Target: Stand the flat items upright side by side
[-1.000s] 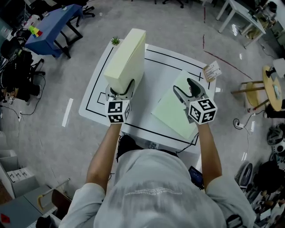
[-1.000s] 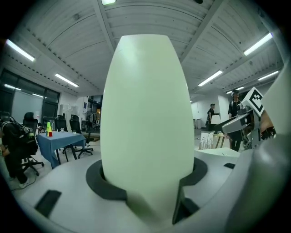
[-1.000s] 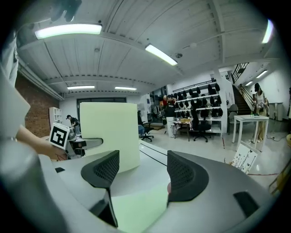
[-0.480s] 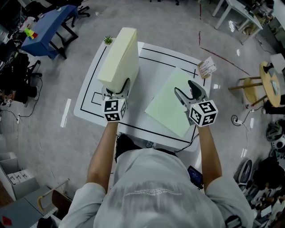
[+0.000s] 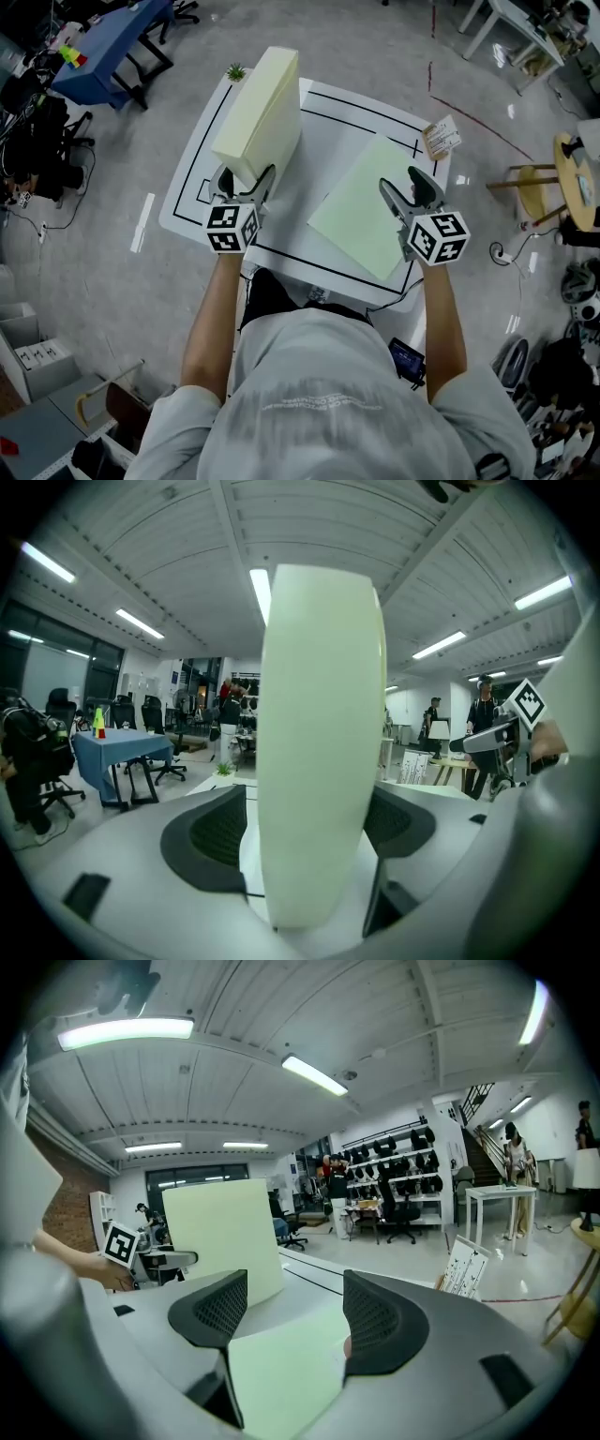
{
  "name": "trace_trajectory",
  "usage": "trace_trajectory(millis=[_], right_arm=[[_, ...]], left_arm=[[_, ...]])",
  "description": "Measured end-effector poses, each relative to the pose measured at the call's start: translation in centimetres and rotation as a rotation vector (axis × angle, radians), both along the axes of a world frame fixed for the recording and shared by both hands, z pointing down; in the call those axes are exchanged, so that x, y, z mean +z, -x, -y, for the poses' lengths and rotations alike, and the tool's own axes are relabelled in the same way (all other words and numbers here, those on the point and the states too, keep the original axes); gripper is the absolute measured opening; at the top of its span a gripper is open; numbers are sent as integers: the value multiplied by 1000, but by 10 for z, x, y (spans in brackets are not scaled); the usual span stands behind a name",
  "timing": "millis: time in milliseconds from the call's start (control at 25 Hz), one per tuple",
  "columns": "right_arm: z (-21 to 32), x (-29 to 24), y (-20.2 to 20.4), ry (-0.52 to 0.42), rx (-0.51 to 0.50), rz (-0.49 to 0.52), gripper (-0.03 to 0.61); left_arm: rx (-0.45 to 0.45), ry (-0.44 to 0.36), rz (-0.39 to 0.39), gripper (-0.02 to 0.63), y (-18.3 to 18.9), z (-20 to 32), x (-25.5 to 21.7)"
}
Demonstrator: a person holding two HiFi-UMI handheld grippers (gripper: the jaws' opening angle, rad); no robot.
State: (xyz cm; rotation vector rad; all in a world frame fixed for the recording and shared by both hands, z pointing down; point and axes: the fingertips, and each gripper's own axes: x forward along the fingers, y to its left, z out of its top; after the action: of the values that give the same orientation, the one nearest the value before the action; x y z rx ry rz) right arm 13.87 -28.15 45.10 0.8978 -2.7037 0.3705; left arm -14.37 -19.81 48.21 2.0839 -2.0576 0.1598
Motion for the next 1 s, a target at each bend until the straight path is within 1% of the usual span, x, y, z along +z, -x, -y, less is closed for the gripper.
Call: trace_trajectory(millis=[80,160,240,280,360,440,520,640,720,800,1000], right_arm=[[0,-3,-6,3,9,14,342],[-4,-4,-11,7,18,26,342],[-7,-3,-20,11,30,33,342],[-8,-1,-26,13,38,34,342],[-10,2,-38,22,60,36,342],[-14,6,-52,38,91,40,342],[-21,10,-69,59,132,44,342],[-35,20,-92,104,186,50,342],[-44,29,-107,136,226,53,343],[-51,38,-121,172,266,64,344],[-67,60,-143,264,337,103,351]], left_arm=[[-22,32,-22,367,1,-18,2],[-37,94,-27,364,1,-41,9],[-24,163,-30,354,-6,-63,20],[-2,187,-38,351,-13,-73,25],[85,203,-62,351,-33,-88,26],[208,187,-82,351,-59,-95,21],[321,173,-99,351,-86,-95,14],[440,171,-104,351,-119,-82,5],[495,183,-111,351,-140,-69,5],[537,212,-113,351,-159,-54,10],[592,303,-147,351,-191,-18,32]])
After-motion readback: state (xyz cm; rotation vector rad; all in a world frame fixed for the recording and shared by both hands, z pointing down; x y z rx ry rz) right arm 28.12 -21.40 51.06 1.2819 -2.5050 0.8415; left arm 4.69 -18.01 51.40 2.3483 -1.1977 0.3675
